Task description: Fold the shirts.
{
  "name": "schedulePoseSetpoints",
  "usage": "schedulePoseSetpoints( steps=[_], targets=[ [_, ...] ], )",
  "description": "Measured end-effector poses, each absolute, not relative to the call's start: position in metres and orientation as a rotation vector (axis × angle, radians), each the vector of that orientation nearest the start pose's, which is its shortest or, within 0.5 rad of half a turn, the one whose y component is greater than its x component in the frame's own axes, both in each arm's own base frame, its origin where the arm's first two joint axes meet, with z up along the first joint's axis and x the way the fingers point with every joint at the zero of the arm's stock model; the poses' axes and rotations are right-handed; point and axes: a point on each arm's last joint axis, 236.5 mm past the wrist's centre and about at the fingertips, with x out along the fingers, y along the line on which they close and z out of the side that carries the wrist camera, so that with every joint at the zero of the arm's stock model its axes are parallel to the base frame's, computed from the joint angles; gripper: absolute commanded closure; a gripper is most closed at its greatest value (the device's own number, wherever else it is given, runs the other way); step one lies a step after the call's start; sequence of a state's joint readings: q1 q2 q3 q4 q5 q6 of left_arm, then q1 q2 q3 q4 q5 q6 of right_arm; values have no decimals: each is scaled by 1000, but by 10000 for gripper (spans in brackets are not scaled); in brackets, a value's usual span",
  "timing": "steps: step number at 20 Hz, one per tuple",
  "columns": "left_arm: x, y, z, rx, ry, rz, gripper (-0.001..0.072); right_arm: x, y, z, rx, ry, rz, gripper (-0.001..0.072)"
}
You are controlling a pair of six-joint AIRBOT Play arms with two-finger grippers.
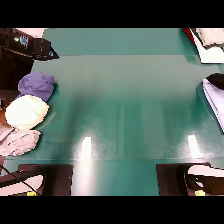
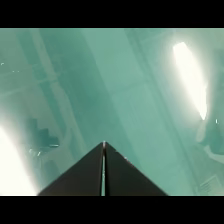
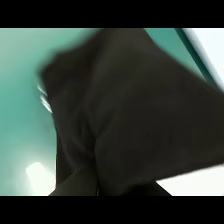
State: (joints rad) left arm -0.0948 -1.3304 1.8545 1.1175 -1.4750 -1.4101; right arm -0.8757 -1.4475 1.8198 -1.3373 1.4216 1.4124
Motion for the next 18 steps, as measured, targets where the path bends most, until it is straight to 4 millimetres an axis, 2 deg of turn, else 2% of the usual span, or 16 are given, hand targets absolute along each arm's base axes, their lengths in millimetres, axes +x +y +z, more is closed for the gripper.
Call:
schedulePoseSetpoints(
  steps=[1, 3, 4, 7, 10, 12, 15, 16, 17, 18],
  targets=[
    [405, -142, 241, -59, 903, -559, 682, 319, -319, 160, 457, 986, -574, 632],
    [405, -142, 241, -49, 900, -564, 682, 292, -324, 152, 466, 1076, -662, 222],
    [405, -142, 241, -46, 899, -565, 682, 280, -326, 149, 466, 1115, -700, 176],
    [405, -142, 241, -41, 897, -567, 681, 256, -324, 143, 485, 1202, -763, 178],
    [405, -142, 241, -30, 893, -573, 681, 250, -313, 140, 504, 1252, -777, 178],
    [405, -142, 241, -25, 891, -576, 681, 261, -297, 141, 507, 1259, -741, 178],
    [403, -142, 240, -23, 897, -580, 682, 302, -248, 145, 500, 1249, -572, 185],
    [403, -142, 240, -24, 896, -582, 681, 316, -228, 147, 490, 1245, -506, 251],
    [404, -143, 241, -25, 891, -582, 681, 331, -203, 150, 472, 1242, -430, 402],
    [406, -143, 242, -27, 882, -580, 682, 343, -180, 154, 447, 1238, -364, 626]
  ],
)
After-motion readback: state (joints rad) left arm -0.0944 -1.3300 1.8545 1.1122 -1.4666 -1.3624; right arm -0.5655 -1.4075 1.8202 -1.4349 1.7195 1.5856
